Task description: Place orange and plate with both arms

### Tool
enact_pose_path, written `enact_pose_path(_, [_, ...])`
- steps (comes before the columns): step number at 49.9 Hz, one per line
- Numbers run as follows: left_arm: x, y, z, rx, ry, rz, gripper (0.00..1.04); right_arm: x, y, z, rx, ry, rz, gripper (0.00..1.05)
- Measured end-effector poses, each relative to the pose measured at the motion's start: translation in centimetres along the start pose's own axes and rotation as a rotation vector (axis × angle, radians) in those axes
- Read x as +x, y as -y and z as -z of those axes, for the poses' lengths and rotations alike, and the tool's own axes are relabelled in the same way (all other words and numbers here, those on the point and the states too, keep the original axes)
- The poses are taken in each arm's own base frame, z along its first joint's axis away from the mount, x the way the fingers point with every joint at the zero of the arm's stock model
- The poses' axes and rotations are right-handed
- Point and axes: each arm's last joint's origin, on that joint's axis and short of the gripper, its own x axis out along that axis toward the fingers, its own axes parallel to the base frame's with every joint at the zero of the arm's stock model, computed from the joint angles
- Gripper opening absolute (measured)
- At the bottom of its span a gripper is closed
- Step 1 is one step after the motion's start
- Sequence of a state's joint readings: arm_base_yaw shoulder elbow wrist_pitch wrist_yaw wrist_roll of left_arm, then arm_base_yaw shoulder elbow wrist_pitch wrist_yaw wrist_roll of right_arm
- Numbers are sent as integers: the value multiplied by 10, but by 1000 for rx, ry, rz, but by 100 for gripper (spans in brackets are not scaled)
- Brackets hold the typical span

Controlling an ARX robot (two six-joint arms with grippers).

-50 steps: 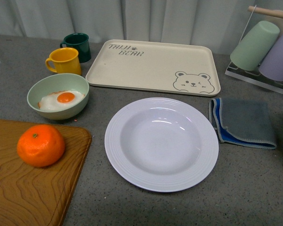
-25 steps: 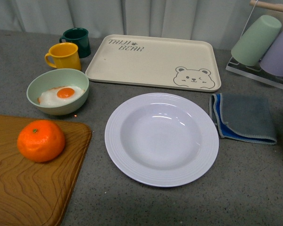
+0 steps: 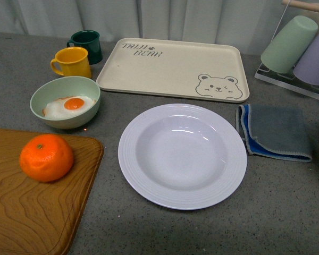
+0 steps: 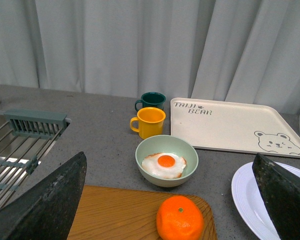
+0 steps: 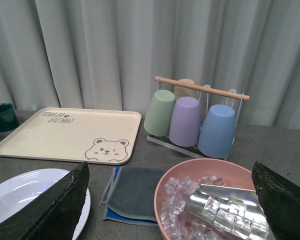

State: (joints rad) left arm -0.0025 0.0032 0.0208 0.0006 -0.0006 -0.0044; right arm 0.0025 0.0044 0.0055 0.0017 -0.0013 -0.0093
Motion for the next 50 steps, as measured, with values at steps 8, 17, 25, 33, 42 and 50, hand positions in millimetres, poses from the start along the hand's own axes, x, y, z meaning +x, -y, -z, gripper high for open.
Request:
enact_pose_path(8, [0,0,0,0,0,0,98,0,0,0,0,0,0,95])
enact_pose_path(17, [0,0,0,0,0,0,98,0,0,0,0,0,0,95])
enact_pose_path(25, [0,0,0,0,0,0,98,0,0,0,0,0,0,95])
enact_pose_path(33, [0,0,0,0,0,0,98,0,0,0,0,0,0,95])
enact_pose_path(42, [0,0,0,0,0,0,98,0,0,0,0,0,0,95])
enact_pose_path(50, [0,0,0,0,0,0,98,0,0,0,0,0,0,95])
